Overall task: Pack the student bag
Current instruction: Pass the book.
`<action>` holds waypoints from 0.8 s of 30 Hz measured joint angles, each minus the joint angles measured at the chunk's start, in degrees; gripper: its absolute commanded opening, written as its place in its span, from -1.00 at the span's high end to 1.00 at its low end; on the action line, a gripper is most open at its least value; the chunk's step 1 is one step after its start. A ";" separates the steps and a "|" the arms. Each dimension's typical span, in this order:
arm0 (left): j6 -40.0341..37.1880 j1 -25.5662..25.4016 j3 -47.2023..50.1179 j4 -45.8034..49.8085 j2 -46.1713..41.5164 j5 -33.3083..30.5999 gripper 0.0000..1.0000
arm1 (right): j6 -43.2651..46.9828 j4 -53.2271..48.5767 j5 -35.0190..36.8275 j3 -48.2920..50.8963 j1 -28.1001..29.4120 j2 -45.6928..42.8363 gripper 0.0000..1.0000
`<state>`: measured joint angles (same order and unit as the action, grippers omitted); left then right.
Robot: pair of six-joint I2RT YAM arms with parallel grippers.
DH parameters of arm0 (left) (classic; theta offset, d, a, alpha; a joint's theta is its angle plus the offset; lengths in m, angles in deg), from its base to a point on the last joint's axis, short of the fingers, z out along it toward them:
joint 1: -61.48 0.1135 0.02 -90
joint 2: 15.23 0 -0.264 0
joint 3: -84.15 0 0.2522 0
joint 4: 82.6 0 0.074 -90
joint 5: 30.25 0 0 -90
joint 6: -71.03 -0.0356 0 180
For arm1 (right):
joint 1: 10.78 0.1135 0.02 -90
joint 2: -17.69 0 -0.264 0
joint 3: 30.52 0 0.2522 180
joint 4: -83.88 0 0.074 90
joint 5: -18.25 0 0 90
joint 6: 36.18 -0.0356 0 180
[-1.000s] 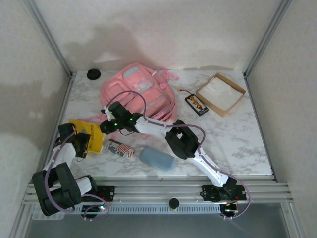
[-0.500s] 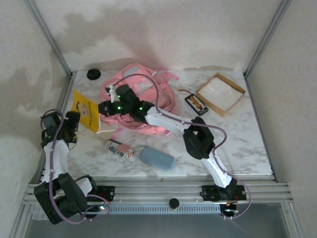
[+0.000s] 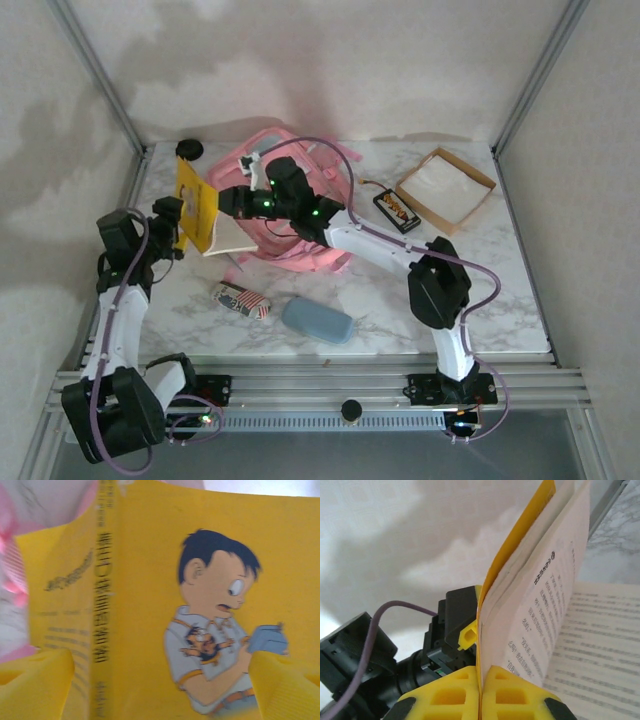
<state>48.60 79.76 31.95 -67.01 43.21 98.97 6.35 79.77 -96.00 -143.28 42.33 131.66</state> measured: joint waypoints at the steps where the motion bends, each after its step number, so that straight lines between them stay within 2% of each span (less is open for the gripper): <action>1: 1.55 -0.98 0.37 -1.46 0.00 0.09 -0.64 | -0.33 0.48 -0.09 0.87 -0.22 -0.68 1.00; 5: 7.80 -4.28 1.88 -6.80 -0.20 -0.15 -0.42 | -1.92 2.29 -0.31 5.33 -1.27 -4.50 1.00; 9: 11.98 -7.06 1.90 -9.86 -1.25 -0.74 -0.38 | -4.22 4.76 -0.90 8.72 -2.56 -8.20 1.00; 15: 15.72 -14.19 1.57 -13.00 -2.10 -3.32 -0.75 | -6.67 7.72 -1.55 11.72 -4.09 -12.11 1.00; 21: 18.38 -21.59 0.24 -16.92 0.92 -6.91 -0.83 | -7.43 8.11 -2.01 14.32 -6.49 -15.98 1.00; 24: 20.35 -25.68 -0.46 -21.57 4.31 -9.07 -0.76 | -7.56 8.63 -2.38 16.24 -7.39 -18.05 1.00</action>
<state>68.95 54.08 31.50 -88.59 47.51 89.90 -1.21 88.40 -98.38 -127.04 34.94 113.61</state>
